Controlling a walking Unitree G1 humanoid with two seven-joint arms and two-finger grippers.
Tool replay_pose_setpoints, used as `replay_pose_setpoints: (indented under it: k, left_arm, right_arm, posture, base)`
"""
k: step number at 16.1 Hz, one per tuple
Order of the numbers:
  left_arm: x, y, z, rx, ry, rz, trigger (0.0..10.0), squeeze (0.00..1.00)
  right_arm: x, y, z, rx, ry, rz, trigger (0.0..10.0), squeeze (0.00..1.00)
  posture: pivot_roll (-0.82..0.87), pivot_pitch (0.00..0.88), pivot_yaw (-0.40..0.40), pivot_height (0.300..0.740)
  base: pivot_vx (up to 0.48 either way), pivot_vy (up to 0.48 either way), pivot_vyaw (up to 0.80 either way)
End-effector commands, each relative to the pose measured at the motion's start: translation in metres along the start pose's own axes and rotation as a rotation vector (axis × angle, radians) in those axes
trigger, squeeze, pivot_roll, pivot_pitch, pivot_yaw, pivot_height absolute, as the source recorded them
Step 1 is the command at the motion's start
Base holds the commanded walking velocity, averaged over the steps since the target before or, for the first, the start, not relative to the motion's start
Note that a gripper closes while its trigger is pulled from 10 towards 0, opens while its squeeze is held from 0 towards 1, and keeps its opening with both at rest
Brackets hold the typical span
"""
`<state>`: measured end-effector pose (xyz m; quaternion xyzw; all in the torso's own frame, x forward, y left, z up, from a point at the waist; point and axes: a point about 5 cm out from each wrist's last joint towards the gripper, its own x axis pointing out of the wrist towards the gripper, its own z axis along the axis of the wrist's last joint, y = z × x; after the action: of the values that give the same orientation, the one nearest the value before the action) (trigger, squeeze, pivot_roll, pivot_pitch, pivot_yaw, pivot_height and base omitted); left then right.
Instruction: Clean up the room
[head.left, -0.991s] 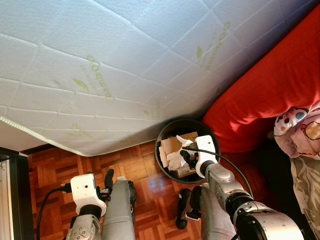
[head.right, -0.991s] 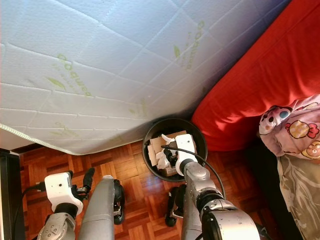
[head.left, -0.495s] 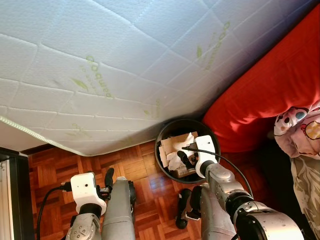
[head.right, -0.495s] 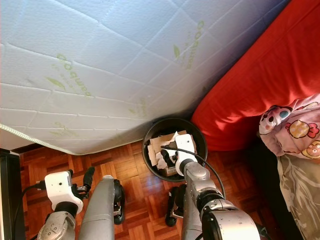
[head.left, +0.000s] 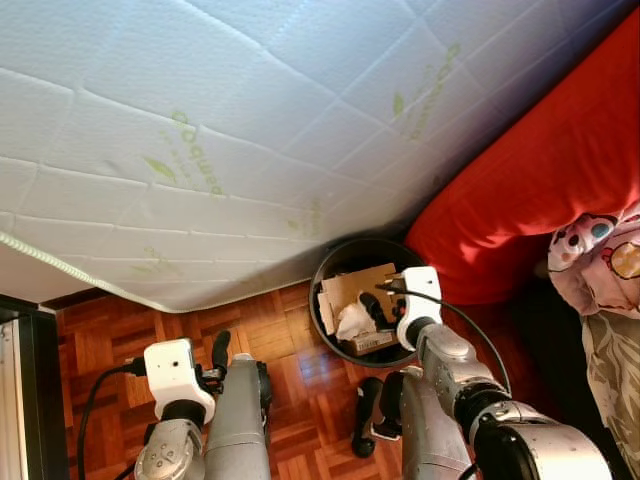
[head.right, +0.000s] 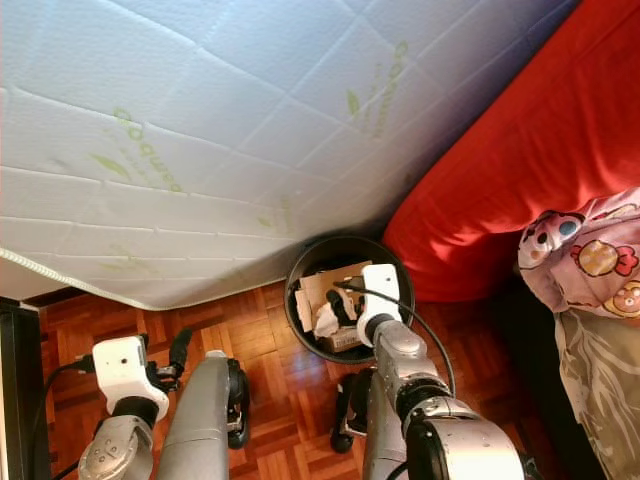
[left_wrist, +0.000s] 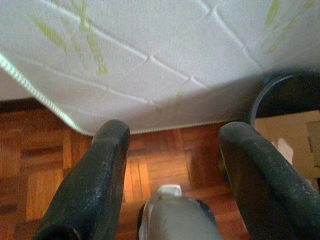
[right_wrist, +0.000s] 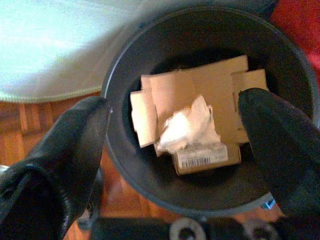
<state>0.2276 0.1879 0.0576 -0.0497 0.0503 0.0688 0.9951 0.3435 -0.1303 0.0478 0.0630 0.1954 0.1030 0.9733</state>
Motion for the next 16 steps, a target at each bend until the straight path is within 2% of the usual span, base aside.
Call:
replay_pose_setpoints:
  k: [1,5,7,8,11,14,16]
  left_arm:
    - [-0.008,0.008,-0.021,0.005,0.082,0.026,10.0,0.00]
    - [-0.003,0.006,-0.055,0.001,0.226,-0.020,10.0,0.00]
    - [0.000,0.012,-0.075,0.041,0.320,-0.036,10.0,0.00]
    - [0.001,0.013,-0.078,0.049,0.333,-0.038,10.0,0.00]
    - [-0.004,0.027,-0.102,0.082,0.475,-0.023,10.0,0.00]
    - [-0.007,0.037,-0.114,0.100,0.575,0.001,10.0,0.00]
    - [-0.006,0.038,-0.116,0.098,0.607,0.010,10.0,0.00]
  right_arm:
    - [-0.010,-0.017,-0.020,0.054,0.026,-0.068,10.0,0.00]
    - [-0.053,-0.062,-0.083,0.127,0.125,-0.230,10.0,0.00]
    - [-0.079,-0.076,-0.116,0.161,0.181,-0.304,10.0,0.00]
    - [-0.082,-0.076,-0.119,0.164,0.189,-0.307,10.0,0.00]
    - [-0.098,-0.072,-0.144,0.196,0.251,-0.355,10.0,0.00]
    - [-0.096,-0.064,-0.149,0.211,0.288,-0.352,10.0,0.00]
    - [-0.095,-0.062,-0.151,0.215,0.316,-0.358,10.0,0.00]
  posture:
    - [0.21,0.457,-0.043,0.652]
    - [0.14,0.386,-0.037,0.692]
    - [0.10,0.332,-0.028,0.717]
    - [0.09,0.326,-0.026,0.722]
    - [0.06,0.248,-0.011,0.740]
    - [0.04,0.183,0.010,0.740]
    - [0.03,0.152,0.013,0.740]
  base:
    - [0.000,0.000,0.00]
    - [0.000,0.000,0.00]
    - [0.000,0.000,0.00]
    - [0.000,0.000,0.00]
    - [0.000,0.000,0.00]
    - [0.000,0.000,0.00]
    - [0.000,0.000,0.00]
